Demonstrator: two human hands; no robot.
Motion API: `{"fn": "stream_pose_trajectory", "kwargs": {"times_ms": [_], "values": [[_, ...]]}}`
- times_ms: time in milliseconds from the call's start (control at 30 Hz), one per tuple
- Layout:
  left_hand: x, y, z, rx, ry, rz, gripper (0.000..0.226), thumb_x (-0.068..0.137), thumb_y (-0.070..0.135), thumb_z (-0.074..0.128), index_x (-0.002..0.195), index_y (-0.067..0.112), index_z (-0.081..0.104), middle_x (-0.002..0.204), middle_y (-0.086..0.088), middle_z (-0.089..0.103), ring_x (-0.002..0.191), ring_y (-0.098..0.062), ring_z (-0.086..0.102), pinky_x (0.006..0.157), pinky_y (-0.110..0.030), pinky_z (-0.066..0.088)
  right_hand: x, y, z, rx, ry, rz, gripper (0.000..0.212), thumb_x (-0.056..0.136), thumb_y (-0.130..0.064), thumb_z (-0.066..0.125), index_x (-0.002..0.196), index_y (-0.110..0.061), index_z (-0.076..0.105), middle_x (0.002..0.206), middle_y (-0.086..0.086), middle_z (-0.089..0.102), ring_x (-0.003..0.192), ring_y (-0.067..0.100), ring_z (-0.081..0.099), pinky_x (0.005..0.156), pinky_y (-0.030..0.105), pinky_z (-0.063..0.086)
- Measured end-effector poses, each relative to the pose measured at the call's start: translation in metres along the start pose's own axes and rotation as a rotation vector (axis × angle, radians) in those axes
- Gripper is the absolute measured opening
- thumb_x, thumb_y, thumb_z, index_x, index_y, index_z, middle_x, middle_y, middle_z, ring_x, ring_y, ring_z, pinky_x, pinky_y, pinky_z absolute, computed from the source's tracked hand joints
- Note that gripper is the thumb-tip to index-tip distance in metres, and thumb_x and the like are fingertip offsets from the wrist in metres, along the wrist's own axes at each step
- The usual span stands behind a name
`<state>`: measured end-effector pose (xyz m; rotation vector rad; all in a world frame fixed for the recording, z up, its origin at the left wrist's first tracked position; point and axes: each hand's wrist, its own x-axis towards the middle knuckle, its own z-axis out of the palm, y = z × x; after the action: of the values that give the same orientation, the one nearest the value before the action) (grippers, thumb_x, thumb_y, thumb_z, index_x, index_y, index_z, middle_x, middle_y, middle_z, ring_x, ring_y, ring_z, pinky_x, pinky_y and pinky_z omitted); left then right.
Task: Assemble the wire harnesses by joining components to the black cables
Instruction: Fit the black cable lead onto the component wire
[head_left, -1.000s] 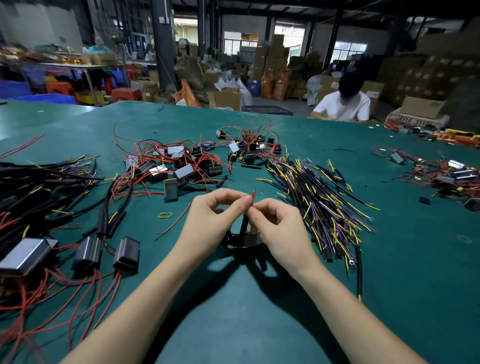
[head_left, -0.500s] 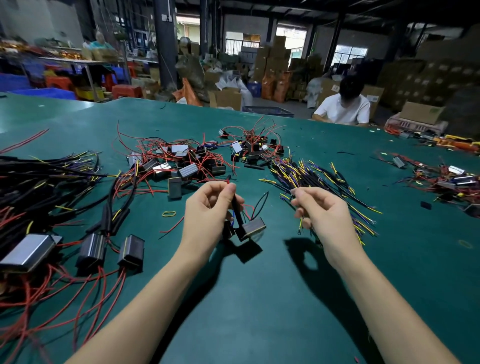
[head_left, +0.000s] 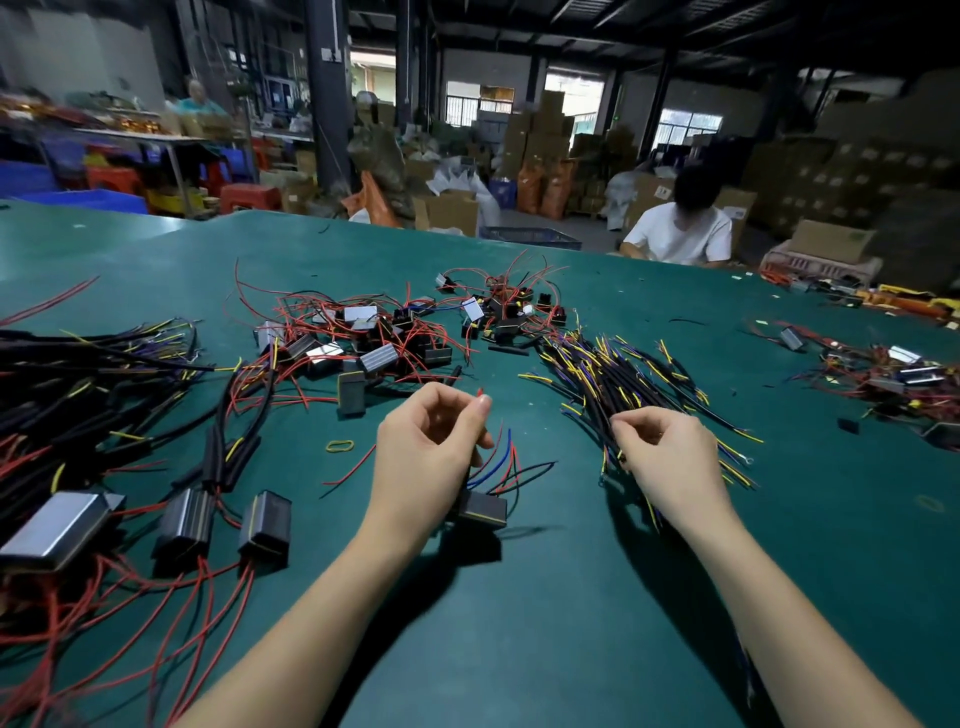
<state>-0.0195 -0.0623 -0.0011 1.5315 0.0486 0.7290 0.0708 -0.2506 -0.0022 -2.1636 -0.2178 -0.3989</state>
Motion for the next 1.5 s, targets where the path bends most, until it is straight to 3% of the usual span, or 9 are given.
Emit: {"fn": "stream_pose_trajectory", "kwargs": {"times_ms": [200, 400, 600, 767, 933, 1067, 1200, 1300, 1500], "values": [[-0.005, -0.006, 0.006, 0.01, -0.006, 0.014, 0.014, 0.089, 0.012, 0.064, 0.075, 0.011, 0.061, 0.057, 0.001, 0.063, 0.054, -0.008, 0.058, 0.053, -0.018, 0.047, 0.015, -0.011, 0.02, -0.466, -0.094, -0.071, 0.022, 0.091, -0.02, 0.051, 0.099, -0.019, 0.072, 0.1, 0.003, 0.07, 0.093, 0.028, 0.062, 0.071, 0.031, 0.043], [-0.006, -0.009, 0.007, 0.022, 0.029, 0.044, 0.014, 0.09, 0.014, 0.063, 0.077, 0.011, 0.059, 0.057, 0.0, 0.062, 0.052, -0.007, 0.057, 0.053, -0.019, 0.046, 0.035, -0.022, 0.033, -0.65, -0.108, -0.153, 0.019, 0.094, -0.019, 0.051, 0.096, -0.012, 0.069, 0.098, 0.007, 0.068, 0.093, 0.032, 0.062, 0.071, 0.032, 0.045], [-0.004, -0.011, 0.008, 0.033, 0.059, 0.051, 0.015, 0.09, 0.015, 0.063, 0.077, 0.012, 0.059, 0.056, 0.003, 0.06, 0.052, -0.006, 0.056, 0.054, -0.023, 0.045, 0.05, -0.018, 0.04, -0.869, -0.211, -0.075, 0.013, 0.086, -0.006, 0.055, 0.092, -0.009, 0.066, 0.091, 0.011, 0.063, 0.084, 0.032, 0.059, 0.067, 0.029, 0.039], [-0.004, -0.012, 0.01, 0.035, 0.048, 0.05, 0.016, 0.09, 0.014, 0.064, 0.076, 0.011, 0.059, 0.053, 0.005, 0.059, 0.05, -0.005, 0.054, 0.052, -0.017, 0.044, 0.057, -0.018, 0.038, -0.67, -0.254, 0.038, 0.014, 0.084, -0.013, 0.059, 0.09, -0.012, 0.071, 0.095, 0.01, 0.067, 0.09, 0.032, 0.061, 0.071, 0.03, 0.043], [-0.004, -0.01, 0.009, 0.022, 0.022, 0.024, 0.017, 0.09, 0.015, 0.063, 0.075, 0.012, 0.058, 0.053, 0.003, 0.061, 0.049, -0.006, 0.053, 0.053, -0.017, 0.044, 0.061, -0.033, 0.016, -0.001, -0.203, 0.059, 0.02, 0.083, -0.009, 0.058, 0.065, -0.015, 0.067, 0.068, 0.005, 0.064, 0.054, 0.013, 0.041, 0.052, 0.024, 0.035], [-0.003, -0.008, 0.006, -0.014, -0.003, -0.014, 0.017, 0.091, 0.015, 0.063, 0.075, 0.012, 0.058, 0.054, 0.002, 0.062, 0.049, -0.007, 0.055, 0.052, -0.015, 0.044, 0.044, -0.047, -0.001, 0.46, -0.267, 0.124, 0.013, 0.088, -0.007, 0.058, 0.082, -0.014, 0.066, 0.067, -0.002, 0.066, 0.049, 0.004, 0.041, 0.043, 0.013, 0.032], [-0.003, -0.002, 0.006, -0.108, -0.046, -0.062, 0.014, 0.091, 0.01, 0.061, 0.077, 0.009, 0.059, 0.061, -0.002, 0.066, 0.053, -0.006, 0.059, 0.053, -0.014, 0.046, 0.011, -0.053, -0.006, 0.559, -0.373, 0.091, 0.013, 0.091, -0.008, 0.059, 0.085, -0.015, 0.067, 0.07, -0.001, 0.066, 0.055, 0.007, 0.056, 0.053, 0.017, 0.039], [-0.003, 0.001, 0.005, -0.142, -0.06, -0.069, 0.011, 0.091, 0.01, 0.06, 0.08, 0.008, 0.059, 0.07, -0.004, 0.07, 0.056, -0.008, 0.062, 0.055, -0.013, 0.045, -0.01, -0.054, -0.009, 0.498, -0.386, 0.012, 0.012, 0.09, -0.004, 0.059, 0.085, -0.012, 0.066, 0.066, -0.001, 0.061, 0.048, 0.01, 0.05, 0.046, 0.015, 0.035], [-0.005, 0.005, 0.007, -0.158, -0.078, -0.062, 0.01, 0.091, 0.013, 0.061, 0.081, 0.011, 0.06, 0.082, -0.002, 0.074, 0.064, -0.01, 0.068, 0.058, -0.014, 0.047, -0.03, -0.06, -0.007, 0.376, -0.419, -0.159, 0.011, 0.087, -0.002, 0.065, 0.085, -0.013, 0.068, 0.071, 0.0, 0.062, 0.051, -0.003, 0.05, 0.053, 0.009, 0.042]]}}
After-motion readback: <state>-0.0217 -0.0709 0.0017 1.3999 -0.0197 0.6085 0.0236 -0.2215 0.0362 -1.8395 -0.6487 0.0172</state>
